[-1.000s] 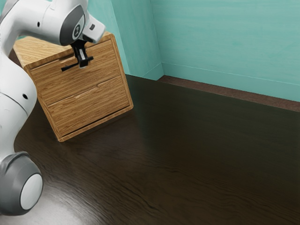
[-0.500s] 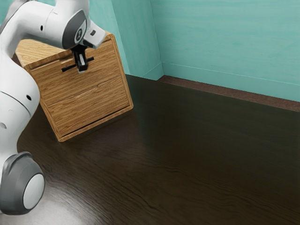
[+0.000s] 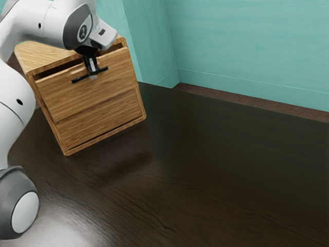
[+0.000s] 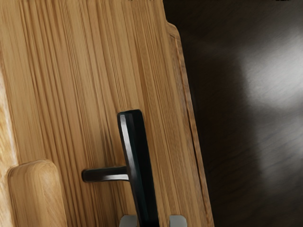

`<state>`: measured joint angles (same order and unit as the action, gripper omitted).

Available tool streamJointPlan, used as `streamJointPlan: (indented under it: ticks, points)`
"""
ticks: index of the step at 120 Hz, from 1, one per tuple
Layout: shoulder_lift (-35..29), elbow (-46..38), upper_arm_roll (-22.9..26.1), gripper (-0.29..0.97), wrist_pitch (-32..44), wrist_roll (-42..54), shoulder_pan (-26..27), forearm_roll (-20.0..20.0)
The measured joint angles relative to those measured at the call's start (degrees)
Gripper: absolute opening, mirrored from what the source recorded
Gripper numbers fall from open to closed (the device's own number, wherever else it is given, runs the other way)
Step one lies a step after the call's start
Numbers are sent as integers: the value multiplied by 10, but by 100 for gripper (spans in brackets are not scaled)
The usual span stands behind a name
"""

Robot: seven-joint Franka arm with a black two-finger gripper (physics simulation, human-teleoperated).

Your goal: Pull the drawer handle with one arm to open the drawer

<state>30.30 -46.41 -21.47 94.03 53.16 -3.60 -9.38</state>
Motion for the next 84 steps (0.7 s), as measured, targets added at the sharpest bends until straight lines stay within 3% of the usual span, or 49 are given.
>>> streamJointPlan:
  ticks: [48, 84]
  points:
    - [-86, -128, 1, -11, -4, -6, 49, 12]
    - [-149, -197, 1, -8, -6, -18, 101, -11]
